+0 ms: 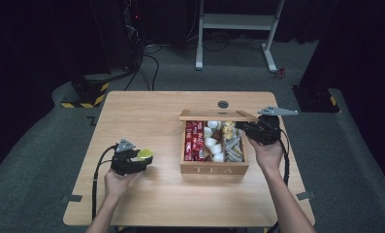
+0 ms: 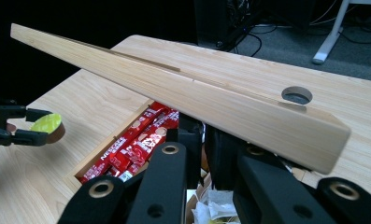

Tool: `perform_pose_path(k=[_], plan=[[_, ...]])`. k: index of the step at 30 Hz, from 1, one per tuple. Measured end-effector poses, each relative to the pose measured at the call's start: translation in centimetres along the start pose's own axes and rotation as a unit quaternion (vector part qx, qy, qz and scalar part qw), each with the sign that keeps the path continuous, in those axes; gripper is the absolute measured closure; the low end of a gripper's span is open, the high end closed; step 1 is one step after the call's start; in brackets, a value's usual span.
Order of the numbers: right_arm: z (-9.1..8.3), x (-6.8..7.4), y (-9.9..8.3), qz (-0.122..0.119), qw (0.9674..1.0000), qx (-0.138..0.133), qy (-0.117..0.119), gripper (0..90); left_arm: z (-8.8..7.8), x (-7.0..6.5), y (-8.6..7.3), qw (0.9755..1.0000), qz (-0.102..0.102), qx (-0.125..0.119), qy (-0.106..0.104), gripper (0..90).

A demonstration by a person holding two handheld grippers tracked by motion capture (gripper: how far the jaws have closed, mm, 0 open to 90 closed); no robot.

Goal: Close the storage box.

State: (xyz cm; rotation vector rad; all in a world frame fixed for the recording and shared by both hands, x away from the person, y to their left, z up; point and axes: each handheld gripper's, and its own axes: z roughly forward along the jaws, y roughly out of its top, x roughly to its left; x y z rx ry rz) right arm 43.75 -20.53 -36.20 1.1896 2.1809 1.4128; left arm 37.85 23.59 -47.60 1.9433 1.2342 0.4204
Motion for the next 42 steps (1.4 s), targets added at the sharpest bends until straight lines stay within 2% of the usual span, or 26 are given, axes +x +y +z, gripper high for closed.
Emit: perform_pose_path(k=[5, 9, 10, 14, 17, 33, 42], plan=[[0.0, 0.0, 0.0, -0.003, 1.0000, 0.001, 0.000, 85.1, 0.8, -0.4, -0.1, 0.9999, 0.006, 0.009, 0.002, 38.1], [0.0, 0.0, 0.0, 0.000, 1.0000, 0.001, -0.001, 85.1, 1.2, -0.8, -0.1, 1.0000, 0.004, 0.008, -0.003, 38.1], [0.0, 0.0, 0.0, 0.000, 1.0000, 0.001, -0.001, 85.2, 1.4, -0.8, -0.1, 0.9999, 0.010, 0.009, 0.000, 38.1], [0.0, 0.1, 0.0, -0.002, 1.0000, 0.003, -0.002, 85.2, 1.8, -1.2, -0.2, 0.9999, 0.005, 0.011, -0.001, 38.1], [0.0, 0.1, 0.0, -0.001, 1.0000, 0.002, -0.002, 85.3, 2.2, -1.5, -0.2, 0.9998, 0.016, 0.015, 0.003, 38.1], [0.1, 0.1, 0.0, -0.004, 1.0000, 0.006, -0.003, 85.3, 3.7, -2.4, -0.2, 0.9997, 0.011, 0.018, 0.010, 37.9], [0.1, 0.1, 0.0, -0.003, 1.0000, 0.007, -0.003, 85.3, 3.9, -2.3, -0.2, 0.9997, 0.012, 0.021, 0.010, 37.6]])
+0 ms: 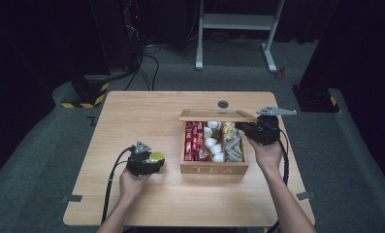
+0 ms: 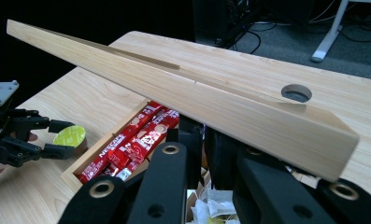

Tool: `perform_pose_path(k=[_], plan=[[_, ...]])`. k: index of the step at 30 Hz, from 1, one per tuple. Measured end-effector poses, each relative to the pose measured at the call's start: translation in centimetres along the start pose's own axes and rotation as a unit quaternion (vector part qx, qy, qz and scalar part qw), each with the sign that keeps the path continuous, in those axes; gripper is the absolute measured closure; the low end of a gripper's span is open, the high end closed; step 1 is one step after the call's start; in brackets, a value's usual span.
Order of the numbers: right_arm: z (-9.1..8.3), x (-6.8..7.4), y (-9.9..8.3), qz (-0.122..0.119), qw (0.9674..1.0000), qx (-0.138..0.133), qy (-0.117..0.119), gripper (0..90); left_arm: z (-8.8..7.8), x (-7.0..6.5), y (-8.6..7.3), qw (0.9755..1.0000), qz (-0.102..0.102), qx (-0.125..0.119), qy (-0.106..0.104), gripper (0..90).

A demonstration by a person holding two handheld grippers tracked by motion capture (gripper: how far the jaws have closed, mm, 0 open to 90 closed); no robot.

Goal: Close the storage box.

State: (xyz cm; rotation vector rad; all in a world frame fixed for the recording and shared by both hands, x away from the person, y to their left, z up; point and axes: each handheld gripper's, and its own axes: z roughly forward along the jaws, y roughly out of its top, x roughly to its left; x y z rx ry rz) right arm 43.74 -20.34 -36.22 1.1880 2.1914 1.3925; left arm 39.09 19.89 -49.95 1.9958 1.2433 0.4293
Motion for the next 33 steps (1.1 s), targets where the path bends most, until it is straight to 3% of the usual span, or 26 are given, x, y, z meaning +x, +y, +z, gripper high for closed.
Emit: perform_pose_path(k=[18, 27, 33], plan=[[0.0, 0.0, 0.0, 0.001, 1.0000, 0.001, -0.001, 85.6, -0.5, 0.3, 0.1, 0.9999, -0.005, -0.009, -0.009, 30.9], [0.0, 0.0, 0.0, 0.000, 1.0000, 0.000, -0.001, 85.6, -1.9, 0.6, 0.4, 0.9993, -0.013, -0.027, -0.022, 28.5], [0.0, 0.0, -0.1, 0.001, 1.0000, -0.002, 0.001, 85.4, -2.7, 1.0, 0.7, 0.9989, -0.018, -0.039, -0.018, 28.4]])
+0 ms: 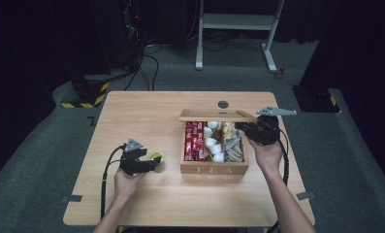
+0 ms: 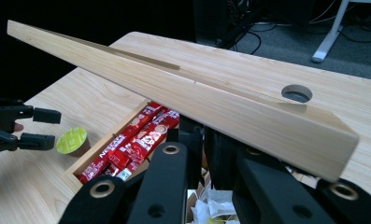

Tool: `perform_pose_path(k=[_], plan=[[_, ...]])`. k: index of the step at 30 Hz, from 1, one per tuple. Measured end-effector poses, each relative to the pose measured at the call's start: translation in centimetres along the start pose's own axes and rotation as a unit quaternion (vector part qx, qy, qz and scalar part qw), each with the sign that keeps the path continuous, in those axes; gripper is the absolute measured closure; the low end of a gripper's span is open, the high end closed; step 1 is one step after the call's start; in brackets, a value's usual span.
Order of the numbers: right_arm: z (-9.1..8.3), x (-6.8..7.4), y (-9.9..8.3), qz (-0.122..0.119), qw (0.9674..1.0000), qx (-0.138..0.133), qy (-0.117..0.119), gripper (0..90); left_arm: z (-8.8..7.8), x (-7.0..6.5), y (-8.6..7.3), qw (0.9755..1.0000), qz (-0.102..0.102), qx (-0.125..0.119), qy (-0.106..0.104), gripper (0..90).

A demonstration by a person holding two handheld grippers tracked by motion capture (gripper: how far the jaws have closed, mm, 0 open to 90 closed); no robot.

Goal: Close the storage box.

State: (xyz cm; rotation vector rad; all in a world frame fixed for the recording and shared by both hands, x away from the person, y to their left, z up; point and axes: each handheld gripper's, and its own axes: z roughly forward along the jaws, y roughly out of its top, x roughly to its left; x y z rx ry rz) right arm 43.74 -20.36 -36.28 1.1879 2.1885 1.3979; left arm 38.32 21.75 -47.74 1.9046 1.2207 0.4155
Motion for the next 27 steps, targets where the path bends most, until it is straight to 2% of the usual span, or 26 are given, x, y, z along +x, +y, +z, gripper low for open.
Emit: perform_pose_path(k=[13, 22, 27], plan=[[0.0, 0.0, 0.0, -0.001, 1.0000, -0.001, 0.001, 85.4, -1.9, 0.9, 0.2, 0.9995, -0.016, -0.028, 0.004, 32.6], [0.0, 0.0, -0.1, 0.000, 1.0000, -0.001, 0.001, 85.4, -3.2, 2.3, -0.2, 0.9987, -0.027, -0.035, 0.025, 36.3], [0.0, 0.0, -0.1, 0.002, 1.0000, -0.001, 0.002, 85.4, -3.9, 3.3, -0.9, 0.9977, -0.040, -0.035, 0.042, 36.4]])
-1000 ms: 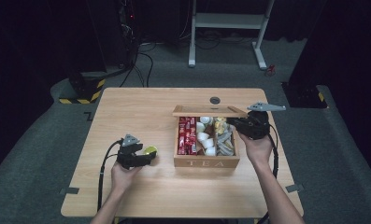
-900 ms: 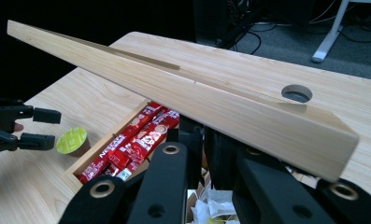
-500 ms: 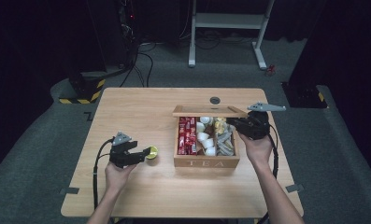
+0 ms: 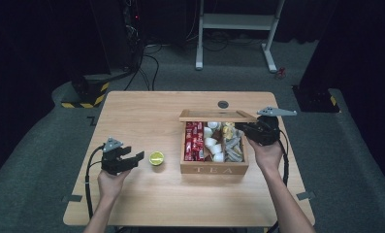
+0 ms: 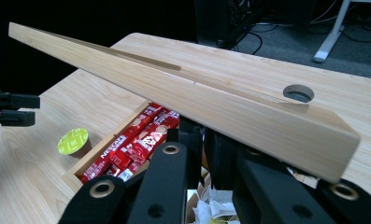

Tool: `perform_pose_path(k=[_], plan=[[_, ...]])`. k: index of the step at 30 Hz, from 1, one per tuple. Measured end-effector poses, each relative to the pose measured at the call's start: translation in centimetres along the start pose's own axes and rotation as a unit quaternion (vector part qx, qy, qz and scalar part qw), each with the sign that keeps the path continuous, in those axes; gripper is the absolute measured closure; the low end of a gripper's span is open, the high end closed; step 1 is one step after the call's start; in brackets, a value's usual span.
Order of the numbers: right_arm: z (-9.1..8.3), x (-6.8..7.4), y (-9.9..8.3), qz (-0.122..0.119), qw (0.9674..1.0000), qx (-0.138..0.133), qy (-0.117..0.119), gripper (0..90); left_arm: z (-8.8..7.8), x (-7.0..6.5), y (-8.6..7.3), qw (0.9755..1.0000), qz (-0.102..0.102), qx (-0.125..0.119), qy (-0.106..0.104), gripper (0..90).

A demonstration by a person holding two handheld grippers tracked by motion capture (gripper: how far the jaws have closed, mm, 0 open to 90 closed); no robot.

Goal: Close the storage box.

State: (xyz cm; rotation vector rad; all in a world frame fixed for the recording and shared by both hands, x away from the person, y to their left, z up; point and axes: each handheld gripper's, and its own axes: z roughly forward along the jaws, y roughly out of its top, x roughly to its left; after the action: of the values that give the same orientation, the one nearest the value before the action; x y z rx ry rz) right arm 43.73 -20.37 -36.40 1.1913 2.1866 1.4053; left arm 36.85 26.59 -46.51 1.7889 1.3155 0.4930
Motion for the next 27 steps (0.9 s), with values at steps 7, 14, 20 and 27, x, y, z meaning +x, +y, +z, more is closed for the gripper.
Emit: perform_pose_path(k=[7, 14, 20, 27], plan=[[0.0, -0.1, 0.0, 0.000, 1.0000, -0.003, 0.003, 85.5, -0.4, 1.3, -1.2, 0.9991, 0.002, 0.016, 0.039, 35.8], [0.1, -0.1, 0.0, 0.001, 1.0000, -0.005, 0.005, 85.5, 0.0, 2.0, -2.3, 0.9977, -0.001, 0.033, 0.060, 35.3], [0.1, -0.2, -0.1, 0.003, 1.0000, -0.006, 0.006, 85.5, 0.7, 2.4, -3.3, 0.9966, -0.005, 0.044, 0.069, 34.8], [0.1, -0.2, -0.5, 0.004, 1.0000, -0.002, 0.003, 85.5, 1.4, 2.7, -4.1, 0.9949, 0.002, 0.058, 0.083, 34.1]])
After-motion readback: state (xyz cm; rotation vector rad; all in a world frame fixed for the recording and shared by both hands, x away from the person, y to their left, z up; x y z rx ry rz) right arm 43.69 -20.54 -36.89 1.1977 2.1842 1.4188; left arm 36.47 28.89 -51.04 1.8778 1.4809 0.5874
